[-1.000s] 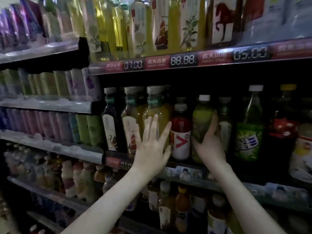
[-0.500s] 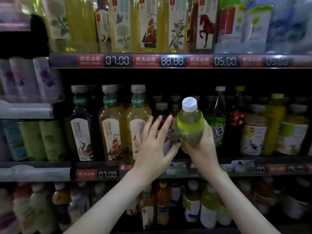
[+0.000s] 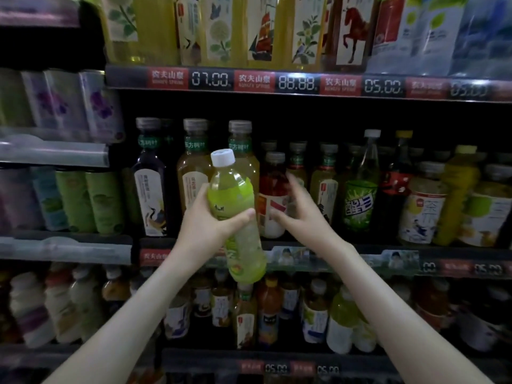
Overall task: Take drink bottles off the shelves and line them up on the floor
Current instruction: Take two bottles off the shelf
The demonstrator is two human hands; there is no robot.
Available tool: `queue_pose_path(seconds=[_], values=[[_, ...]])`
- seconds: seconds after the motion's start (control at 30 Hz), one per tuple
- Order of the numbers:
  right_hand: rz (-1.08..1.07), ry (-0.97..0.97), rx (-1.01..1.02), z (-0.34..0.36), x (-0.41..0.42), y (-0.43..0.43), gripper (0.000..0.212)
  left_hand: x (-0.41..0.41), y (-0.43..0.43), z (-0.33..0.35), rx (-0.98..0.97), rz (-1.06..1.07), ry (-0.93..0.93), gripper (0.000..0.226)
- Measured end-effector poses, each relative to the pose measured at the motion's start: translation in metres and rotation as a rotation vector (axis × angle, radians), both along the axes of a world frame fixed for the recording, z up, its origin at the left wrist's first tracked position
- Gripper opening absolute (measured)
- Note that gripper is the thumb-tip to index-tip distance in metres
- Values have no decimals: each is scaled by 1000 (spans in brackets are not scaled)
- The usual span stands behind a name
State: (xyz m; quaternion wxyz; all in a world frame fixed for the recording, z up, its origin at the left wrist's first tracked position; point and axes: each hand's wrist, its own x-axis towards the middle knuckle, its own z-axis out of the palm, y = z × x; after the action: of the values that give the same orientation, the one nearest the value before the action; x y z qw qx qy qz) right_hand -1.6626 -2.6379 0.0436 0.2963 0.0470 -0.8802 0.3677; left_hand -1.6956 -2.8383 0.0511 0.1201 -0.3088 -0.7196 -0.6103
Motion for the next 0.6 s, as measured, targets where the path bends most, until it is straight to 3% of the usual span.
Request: queue_pose_path(seconds=[0.1,0.17,0.33,0.6], values=[[-176,27,-94,3,-36,-6,96,-1,-15,-1,-72,58,-7,51],[-232,-30,-172,1,-57,-9,95,0,-23,-4,-99,88,-12,52],[-279,-44,-279,-7,-72,-7,54,0,-38,-19,-138,122,-43,57],[-258,275,-288,-19,3,-24,81,22,-37,-74,-161,14,-147,55]])
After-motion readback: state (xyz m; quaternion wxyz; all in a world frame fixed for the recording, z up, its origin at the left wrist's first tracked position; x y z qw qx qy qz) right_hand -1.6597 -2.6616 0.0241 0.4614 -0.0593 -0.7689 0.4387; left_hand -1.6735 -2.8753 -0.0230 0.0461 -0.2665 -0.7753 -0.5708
